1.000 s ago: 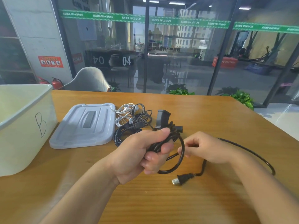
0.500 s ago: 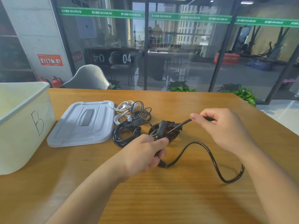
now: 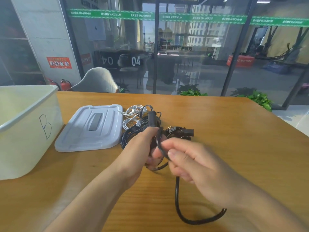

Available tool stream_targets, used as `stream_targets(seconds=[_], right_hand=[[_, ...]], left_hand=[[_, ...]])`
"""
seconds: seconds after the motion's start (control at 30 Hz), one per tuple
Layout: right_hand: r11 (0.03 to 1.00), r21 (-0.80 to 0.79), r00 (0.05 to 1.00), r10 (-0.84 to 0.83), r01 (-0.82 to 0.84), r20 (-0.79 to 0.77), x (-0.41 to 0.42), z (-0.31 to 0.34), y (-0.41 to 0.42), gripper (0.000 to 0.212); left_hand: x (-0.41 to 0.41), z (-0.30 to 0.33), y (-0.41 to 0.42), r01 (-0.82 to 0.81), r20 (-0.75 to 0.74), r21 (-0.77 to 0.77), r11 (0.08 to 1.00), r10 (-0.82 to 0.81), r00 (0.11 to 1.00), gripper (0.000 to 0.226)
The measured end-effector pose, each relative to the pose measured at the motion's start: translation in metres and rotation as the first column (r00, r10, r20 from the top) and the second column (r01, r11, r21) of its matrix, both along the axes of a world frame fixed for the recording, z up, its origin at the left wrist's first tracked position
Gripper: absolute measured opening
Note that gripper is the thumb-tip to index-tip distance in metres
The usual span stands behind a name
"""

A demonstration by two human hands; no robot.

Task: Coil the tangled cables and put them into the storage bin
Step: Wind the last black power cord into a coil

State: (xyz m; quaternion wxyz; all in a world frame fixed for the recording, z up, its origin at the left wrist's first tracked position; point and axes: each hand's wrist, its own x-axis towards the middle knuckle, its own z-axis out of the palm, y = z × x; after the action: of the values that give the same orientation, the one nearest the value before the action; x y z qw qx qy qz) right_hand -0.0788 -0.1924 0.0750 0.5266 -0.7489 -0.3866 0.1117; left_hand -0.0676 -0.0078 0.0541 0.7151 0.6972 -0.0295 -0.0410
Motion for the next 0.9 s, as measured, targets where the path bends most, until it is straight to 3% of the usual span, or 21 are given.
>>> stream_targets(seconds=[0.13,0.27,0.47,0.67,0.9], right_hand=[[0.991,-0.134,0.989,0.026,-0.006,0.144,-0.008,-0.009,0.014,0.029],[0.981,-0.192,0.982,0.028,0.008,0.186,-0.007,-0.013,0.017,0.037],[0.973,-0.193,0.988,0.105,-0.127,-0.117,-0.001,-0.022,0.016,0.032],[0.949,-0.247,0.950,0.125,-0.199,-0.286,0.021,-0.023,0.007,0.047],[0.895,-0.422,0.980,0.074,-0.147,-0.185,0.059,-0.008,-0.042,0.043]], left_hand=[[-0.003,0.005,0.000,0.100,-0.020,-0.158,0.982,-0.104,0.994,0.049],[-0.004,0.009,0.001,0.084,0.015,-0.196,0.977,-0.082,0.996,0.032],[-0.004,0.010,0.002,0.136,0.097,-0.408,0.903,-0.105,0.990,0.030],[-0.011,0.022,0.004,0.311,0.133,-0.472,0.825,-0.282,0.950,0.030],[-0.022,0.028,-0.004,0.525,0.102,-0.359,0.772,-0.527,0.844,0.029]])
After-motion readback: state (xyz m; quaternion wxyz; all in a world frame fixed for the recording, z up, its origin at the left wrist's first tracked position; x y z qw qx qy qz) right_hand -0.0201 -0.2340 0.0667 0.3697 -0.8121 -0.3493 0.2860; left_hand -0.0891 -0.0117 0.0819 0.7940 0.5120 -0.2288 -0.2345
